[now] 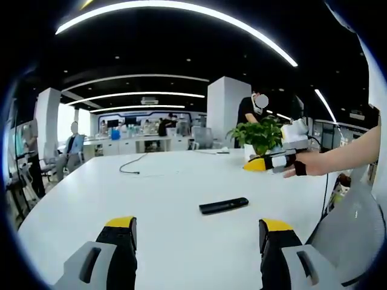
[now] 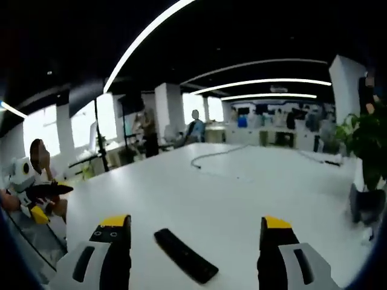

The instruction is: Press the specified remote control buttons in sequence, fully releasing each button before pressing the next.

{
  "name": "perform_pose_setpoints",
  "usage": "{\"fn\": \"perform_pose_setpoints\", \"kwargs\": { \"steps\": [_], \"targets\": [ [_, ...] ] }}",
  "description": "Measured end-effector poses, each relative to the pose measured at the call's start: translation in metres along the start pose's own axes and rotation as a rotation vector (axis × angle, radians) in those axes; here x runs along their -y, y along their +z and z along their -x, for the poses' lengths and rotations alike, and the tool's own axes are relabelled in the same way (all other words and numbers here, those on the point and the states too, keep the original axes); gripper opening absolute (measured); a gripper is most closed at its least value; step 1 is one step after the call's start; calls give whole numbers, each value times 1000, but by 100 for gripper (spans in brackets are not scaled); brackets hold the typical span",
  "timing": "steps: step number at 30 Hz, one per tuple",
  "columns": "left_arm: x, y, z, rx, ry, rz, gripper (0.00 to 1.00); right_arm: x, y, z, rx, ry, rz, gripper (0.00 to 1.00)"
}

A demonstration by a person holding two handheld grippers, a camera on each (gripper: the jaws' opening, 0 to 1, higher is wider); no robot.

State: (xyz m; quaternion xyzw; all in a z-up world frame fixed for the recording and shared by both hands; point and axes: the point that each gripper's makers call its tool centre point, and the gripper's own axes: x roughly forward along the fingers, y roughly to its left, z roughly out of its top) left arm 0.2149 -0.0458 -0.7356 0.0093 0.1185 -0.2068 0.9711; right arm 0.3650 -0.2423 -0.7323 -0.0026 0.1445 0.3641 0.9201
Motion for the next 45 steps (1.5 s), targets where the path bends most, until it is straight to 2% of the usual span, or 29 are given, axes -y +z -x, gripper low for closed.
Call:
{"fn": "perform_pose_setpoints", "kwargs": {
  "steps": [4, 5, 7, 15, 27, 30, 33, 36, 45],
  "targets": [
    [1, 1, 0, 6, -4, 4, 87, -2, 9, 9, 37, -33, 19, 99],
    [1, 1, 0, 6, -4, 4, 87, -1, 12, 13, 41, -40, 54, 98],
    [1, 0, 0, 6, -5, 5, 87, -3, 15, 18, 51, -56, 58, 99],
    [1, -1, 1, 2, -11, 8, 87, -12, 27, 34, 85, -69, 54, 99],
    [2, -2, 1, -5, -17, 23, 87, -29, 39, 75, 138, -107, 39, 99],
    [4, -3, 0, -9, -27, 18, 87, -31, 41, 86, 148, -129, 48, 99],
    [6, -3, -1, -15, -35, 19, 87, -27, 42, 100, 144, -194, 123, 99],
    [6, -3, -1, -15, -36, 21, 86, -29, 43, 110, 149, -208, 157, 99],
    [7, -3, -1, -20, -31, 22, 86, -32, 41, 132, 164, -227, 148, 99]
  ]
}}
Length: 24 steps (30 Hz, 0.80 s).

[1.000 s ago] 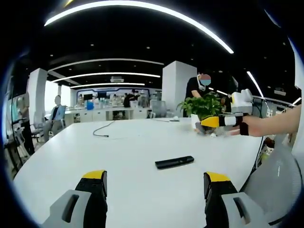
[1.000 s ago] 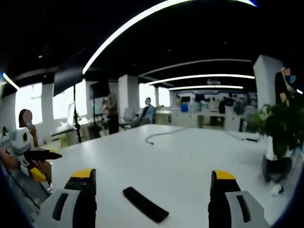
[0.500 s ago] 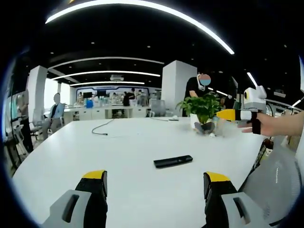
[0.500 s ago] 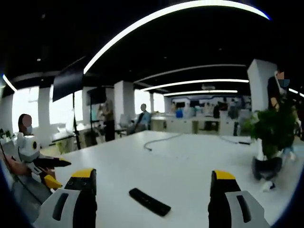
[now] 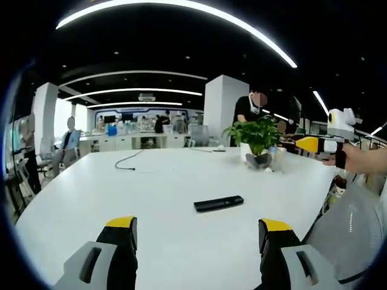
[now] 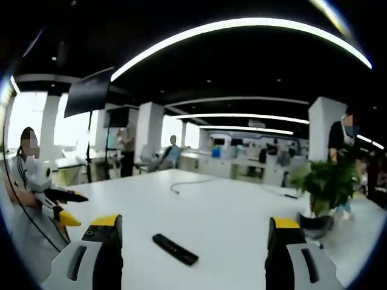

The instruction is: Press the specified remote control buttons in sequence, fully releasing each button before pressing the next.

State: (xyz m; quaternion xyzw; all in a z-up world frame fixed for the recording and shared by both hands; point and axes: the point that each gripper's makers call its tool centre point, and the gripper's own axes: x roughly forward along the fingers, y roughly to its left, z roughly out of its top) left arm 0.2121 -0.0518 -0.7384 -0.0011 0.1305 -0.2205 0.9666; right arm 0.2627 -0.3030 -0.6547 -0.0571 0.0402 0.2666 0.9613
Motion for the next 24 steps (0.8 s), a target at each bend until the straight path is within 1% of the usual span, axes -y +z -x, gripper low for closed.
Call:
{"fn": "perform_pose_setpoints", "kwargs": {
  "steps": [5, 11, 13, 16, 18, 20, 22, 24],
  "targets": [
    [0, 0, 0, -3, 5, -2, 86, 2, -4, 7, 4, 2, -26, 99],
    [0, 1, 1, -5, 17, 2, 86, 1, -9, 19, 8, 12, -36, 99],
    [0, 1, 1, -7, 19, 1, 86, -1, -11, 23, 9, 16, -30, 99],
    [0, 0, 1, -9, 21, -1, 86, -2, -17, 29, -7, 21, -1, 99],
    [-1, 0, 1, -9, 25, 0, 86, -1, -19, 32, -11, 23, -9, 99],
    [-1, 0, 1, -9, 27, 1, 86, 0, -21, 35, -13, 24, -36, 97],
    [-2, -1, 1, -15, 28, 3, 86, 2, -24, 39, -19, 23, -37, 92],
    [-3, -4, 0, -22, 26, 3, 86, 4, -28, 42, -21, 13, -39, 92]
  ]
}}
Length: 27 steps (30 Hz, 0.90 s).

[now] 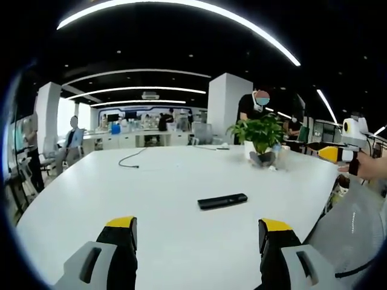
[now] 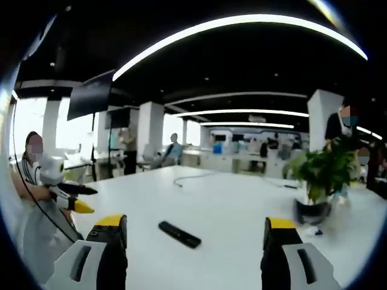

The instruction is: Press the specified remote control buttons in sequence, fully releasing each button before pressing the next.

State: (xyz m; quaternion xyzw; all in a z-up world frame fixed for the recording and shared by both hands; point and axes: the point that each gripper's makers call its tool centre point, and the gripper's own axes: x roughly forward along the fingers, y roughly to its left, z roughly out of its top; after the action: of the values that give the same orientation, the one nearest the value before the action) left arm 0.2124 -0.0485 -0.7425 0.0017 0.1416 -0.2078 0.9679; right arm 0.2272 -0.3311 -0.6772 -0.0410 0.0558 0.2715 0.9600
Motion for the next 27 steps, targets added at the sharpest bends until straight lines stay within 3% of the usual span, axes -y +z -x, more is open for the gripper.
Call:
{"fn": "perform_pose_setpoints", "kwargs": {
  "steps": [9, 27],
  "targets": [
    [-5, -10, -3, -33, -11, 2, 86, -1, -12, 2, 9, -10, -95, 96],
    [-6, -6, -2, -8, -4, 4, 85, -4, -17, -11, -4, -60, -125, 95]
  ]
}}
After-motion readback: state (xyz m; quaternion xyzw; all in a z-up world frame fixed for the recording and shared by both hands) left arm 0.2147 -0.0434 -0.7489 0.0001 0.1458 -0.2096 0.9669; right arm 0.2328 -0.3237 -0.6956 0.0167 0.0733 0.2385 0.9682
